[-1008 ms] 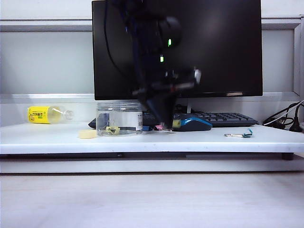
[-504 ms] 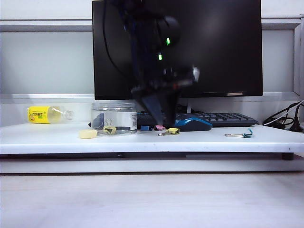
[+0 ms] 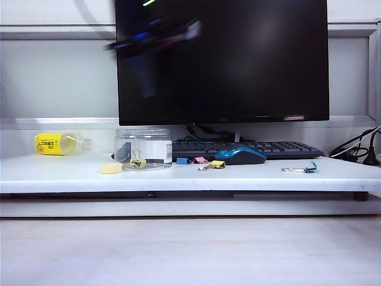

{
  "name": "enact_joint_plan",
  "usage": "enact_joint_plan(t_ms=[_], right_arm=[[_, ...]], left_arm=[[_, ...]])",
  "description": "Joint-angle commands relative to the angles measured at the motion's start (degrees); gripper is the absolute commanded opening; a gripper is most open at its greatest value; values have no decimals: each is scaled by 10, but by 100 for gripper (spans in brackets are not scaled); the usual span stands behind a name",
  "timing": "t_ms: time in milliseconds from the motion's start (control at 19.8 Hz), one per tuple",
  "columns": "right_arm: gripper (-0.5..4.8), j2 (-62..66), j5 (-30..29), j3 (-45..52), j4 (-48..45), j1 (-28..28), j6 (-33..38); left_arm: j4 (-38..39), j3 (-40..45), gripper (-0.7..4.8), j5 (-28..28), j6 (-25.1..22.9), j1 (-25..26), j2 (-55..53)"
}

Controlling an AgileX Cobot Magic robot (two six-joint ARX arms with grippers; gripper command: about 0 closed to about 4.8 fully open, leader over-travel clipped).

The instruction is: Take the clips out of the round transparent plastic box and place them on the table.

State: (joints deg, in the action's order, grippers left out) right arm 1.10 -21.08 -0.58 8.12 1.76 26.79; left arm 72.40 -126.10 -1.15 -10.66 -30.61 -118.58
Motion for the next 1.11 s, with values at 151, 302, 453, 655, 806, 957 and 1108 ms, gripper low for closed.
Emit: enact_joint_plan(t_ms=[151, 302, 453, 655, 806, 957, 1108], right_arm=[[107, 0, 0, -1, -3, 0, -2], [107, 0, 0, -1, -4, 0, -2], [107, 0, 0, -1, -4, 0, -2], [107, 0, 0, -1, -4, 0, -2], [107, 0, 0, -1, -4, 0, -2], [107, 0, 0, -1, -4, 0, -2], [107, 0, 0, -1, -4, 0, -2]], left_arm=[[28, 1, 184, 15, 1, 33, -13], [21, 1, 184, 39, 2, 35, -26], [22, 1, 184, 39, 24, 33, -50], [25, 1, 184, 37, 41, 33, -78], [22, 1, 184, 33, 42, 33, -83], [23, 1, 184, 33, 49, 33, -83], [27, 1, 184, 33, 54, 33, -83]])
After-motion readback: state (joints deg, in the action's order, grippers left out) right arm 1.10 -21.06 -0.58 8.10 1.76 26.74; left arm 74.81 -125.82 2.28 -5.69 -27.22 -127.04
